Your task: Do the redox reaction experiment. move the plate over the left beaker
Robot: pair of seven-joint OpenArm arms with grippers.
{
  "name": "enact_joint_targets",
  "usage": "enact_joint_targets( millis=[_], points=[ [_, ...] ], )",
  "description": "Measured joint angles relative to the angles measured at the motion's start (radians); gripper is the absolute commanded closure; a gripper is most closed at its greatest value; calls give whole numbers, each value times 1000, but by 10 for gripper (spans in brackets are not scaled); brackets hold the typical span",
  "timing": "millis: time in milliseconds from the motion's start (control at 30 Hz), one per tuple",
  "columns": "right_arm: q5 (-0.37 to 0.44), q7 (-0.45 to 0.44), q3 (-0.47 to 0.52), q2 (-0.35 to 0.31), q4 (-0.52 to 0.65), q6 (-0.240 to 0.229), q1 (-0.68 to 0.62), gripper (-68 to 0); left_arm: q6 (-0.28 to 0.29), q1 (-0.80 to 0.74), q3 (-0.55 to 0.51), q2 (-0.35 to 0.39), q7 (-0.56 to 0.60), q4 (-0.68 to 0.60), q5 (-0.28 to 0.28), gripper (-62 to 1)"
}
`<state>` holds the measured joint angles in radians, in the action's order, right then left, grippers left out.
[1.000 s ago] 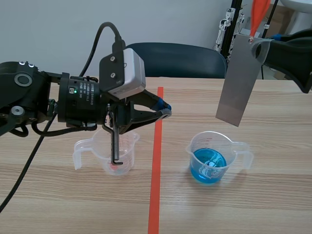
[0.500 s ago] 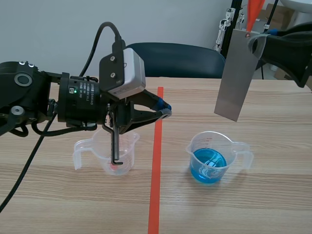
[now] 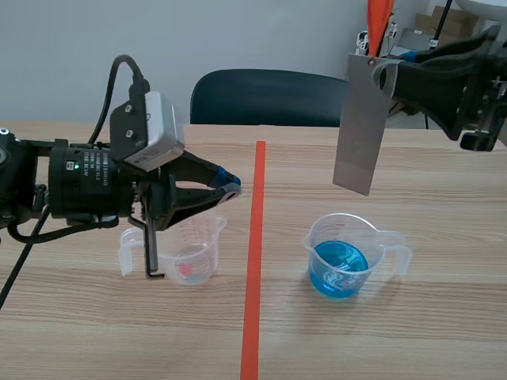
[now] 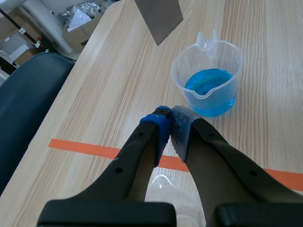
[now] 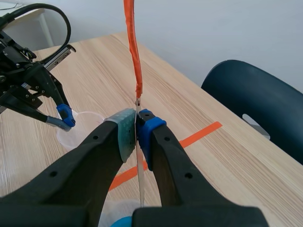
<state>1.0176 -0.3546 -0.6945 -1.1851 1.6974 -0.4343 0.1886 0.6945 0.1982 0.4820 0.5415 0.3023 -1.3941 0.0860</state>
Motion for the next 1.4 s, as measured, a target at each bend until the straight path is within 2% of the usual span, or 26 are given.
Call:
enact_joint_targets(
  millis=[67, 267, 533, 700, 800, 967, 1100, 1233, 1300, 1400],
  points=[
    [-8, 42, 0, 32, 0, 0, 10, -4, 0, -30, -27, 8, 18, 0, 0, -51],
    [-66, 132, 0, 124, 0, 0, 52, -4, 0, -131, -120, 27, 96, 0, 0, -261],
    [-71, 252, 0, 245, 0, 4, 109, -4, 0, -272, -236, 27, 162, 0, 0, -389],
    [-144, 321, 0, 330, 0, 5, 144, -4, 0, -368, -298, 27, 227, 0, 0, -518],
    [-181, 364, 0, 390, 0, 24, 156, -4, 0, -432, -335, 26, 288, 0, -7, -578],
    [-236, 397, 0, 484, 0, 30, 157, -4, -5, -529, -390, 26, 386, 0, -7, -622],
    [-285, 449, 0, 562, 0, 79, 157, -4, -5, -610, -435, 24, 418, 0, -7, -622],
    [-338, 488, 2, 637, 0, 98, 157, -4, -8, -702, -492, -3, 470, 0, -8, -622],
    [-360, 498, 3, 669, 0, 98, 157, -4, -32, -743, -517, -27, 481, 0, -8, -622],
    [-381, 537, 6, 714, 0, 98, 157, -4, -116, -797, -539, -72, 480, 0, -8, -623]
  ],
)
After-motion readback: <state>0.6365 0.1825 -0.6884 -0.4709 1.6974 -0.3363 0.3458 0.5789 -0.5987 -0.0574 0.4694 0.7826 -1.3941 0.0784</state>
